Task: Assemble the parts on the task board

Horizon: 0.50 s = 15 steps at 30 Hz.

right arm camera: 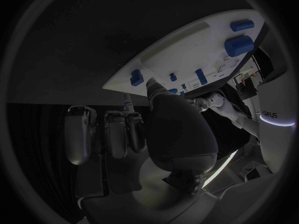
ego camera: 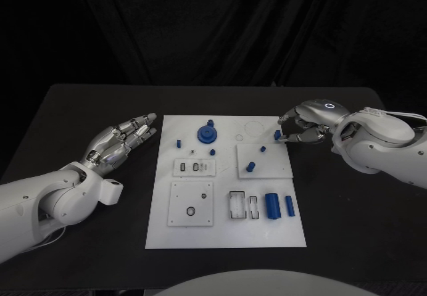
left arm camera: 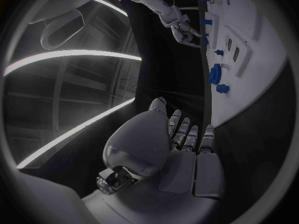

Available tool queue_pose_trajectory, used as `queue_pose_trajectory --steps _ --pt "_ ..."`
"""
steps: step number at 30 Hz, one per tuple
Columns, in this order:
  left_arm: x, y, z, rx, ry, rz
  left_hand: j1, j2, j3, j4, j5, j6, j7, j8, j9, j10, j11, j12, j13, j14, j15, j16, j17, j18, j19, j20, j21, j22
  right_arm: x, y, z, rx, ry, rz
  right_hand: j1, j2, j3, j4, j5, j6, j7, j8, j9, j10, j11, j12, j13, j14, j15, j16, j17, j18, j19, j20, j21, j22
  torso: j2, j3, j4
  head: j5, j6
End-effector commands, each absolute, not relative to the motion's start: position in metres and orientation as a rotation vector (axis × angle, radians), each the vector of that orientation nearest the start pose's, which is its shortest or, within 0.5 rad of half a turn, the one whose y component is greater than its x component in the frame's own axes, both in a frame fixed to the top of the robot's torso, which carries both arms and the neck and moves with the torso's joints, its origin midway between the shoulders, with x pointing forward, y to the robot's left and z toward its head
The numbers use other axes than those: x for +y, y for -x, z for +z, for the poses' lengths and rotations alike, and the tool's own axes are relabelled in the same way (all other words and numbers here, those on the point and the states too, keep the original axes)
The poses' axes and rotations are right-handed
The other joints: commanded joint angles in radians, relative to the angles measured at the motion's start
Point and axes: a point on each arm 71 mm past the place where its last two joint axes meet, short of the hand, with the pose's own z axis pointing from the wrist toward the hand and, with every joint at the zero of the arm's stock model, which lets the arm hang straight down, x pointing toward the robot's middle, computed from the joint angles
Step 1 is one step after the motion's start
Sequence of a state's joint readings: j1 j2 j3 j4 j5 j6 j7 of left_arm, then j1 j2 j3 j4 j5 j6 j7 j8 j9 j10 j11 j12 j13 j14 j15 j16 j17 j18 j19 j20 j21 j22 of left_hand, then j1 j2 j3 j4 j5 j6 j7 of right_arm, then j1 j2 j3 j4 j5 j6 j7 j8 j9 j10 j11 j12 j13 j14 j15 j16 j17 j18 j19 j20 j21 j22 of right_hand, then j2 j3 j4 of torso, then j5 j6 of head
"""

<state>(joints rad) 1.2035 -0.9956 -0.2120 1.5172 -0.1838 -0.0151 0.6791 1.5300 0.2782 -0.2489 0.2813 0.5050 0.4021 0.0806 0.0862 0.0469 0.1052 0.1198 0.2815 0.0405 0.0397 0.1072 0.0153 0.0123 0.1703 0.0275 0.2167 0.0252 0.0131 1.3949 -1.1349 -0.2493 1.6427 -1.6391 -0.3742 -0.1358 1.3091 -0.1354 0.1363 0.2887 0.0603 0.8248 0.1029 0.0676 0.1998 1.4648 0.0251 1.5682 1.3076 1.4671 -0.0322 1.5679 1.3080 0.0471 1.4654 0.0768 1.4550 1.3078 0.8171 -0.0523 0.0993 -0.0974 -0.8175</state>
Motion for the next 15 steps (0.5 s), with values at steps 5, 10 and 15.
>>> queue_pose_trajectory --steps 5,10,15 --pt "0.27 -0.4484 -0.2065 1.364 0.74 -1.806 0.01 -0.001 0.007 0.0 0.003 0.002 0.004 0.004 0.001 -0.002 0.005 -0.005 -0.002 -0.003 0.007 -0.001 0.0 0.008 0.001 0.007 0.0 0.001 -0.3102 -0.4558 -0.1598 1.595 0.263 0.303 0.001 -0.009 -0.002 0.003 -0.006 0.0 0.002 -0.001 -0.001 0.106 -0.004 0.003 0.263 0.104 -0.002 0.003 0.263 -0.013 0.023 0.001 -0.013 0.218 -0.001 0.0013 -0.0036 0.005 -0.002" --pt "0.2705 -0.4486 -0.2067 1.366 0.741 -1.805 0.01 -0.001 0.007 0.0 0.003 0.002 0.004 0.004 0.001 -0.002 0.005 -0.005 -0.002 -0.003 0.007 -0.001 0.0 0.008 0.001 0.007 0.0 0.001 -0.3101 -0.4561 -0.1624 1.607 0.264 0.299 0.009 -0.005 0.001 0.0 -0.002 0.003 0.0 0.001 -0.002 0.106 -0.005 0.003 0.263 0.104 -0.003 0.003 0.263 -0.012 0.019 0.0 -0.018 0.216 -0.001 0.0002 -0.0042 0.006 -0.003" --pt "0.2702 -0.4486 -0.2066 1.367 0.74 -1.811 0.011 -0.001 0.008 -0.001 0.004 0.001 0.004 0.004 0.001 -0.002 0.005 -0.004 -0.001 -0.002 0.007 -0.001 0.0 0.008 0.001 0.008 0.001 0.001 -0.311 -0.4578 -0.1645 1.618 0.266 0.292 0.025 0.002 0.007 -0.002 0.015 0.017 -0.001 0.007 -0.001 0.106 -0.006 0.003 0.263 0.104 -0.004 0.003 0.263 -0.009 0.013 -0.001 -0.03 0.213 -0.002 0.0001 -0.0034 0.007 -0.008"
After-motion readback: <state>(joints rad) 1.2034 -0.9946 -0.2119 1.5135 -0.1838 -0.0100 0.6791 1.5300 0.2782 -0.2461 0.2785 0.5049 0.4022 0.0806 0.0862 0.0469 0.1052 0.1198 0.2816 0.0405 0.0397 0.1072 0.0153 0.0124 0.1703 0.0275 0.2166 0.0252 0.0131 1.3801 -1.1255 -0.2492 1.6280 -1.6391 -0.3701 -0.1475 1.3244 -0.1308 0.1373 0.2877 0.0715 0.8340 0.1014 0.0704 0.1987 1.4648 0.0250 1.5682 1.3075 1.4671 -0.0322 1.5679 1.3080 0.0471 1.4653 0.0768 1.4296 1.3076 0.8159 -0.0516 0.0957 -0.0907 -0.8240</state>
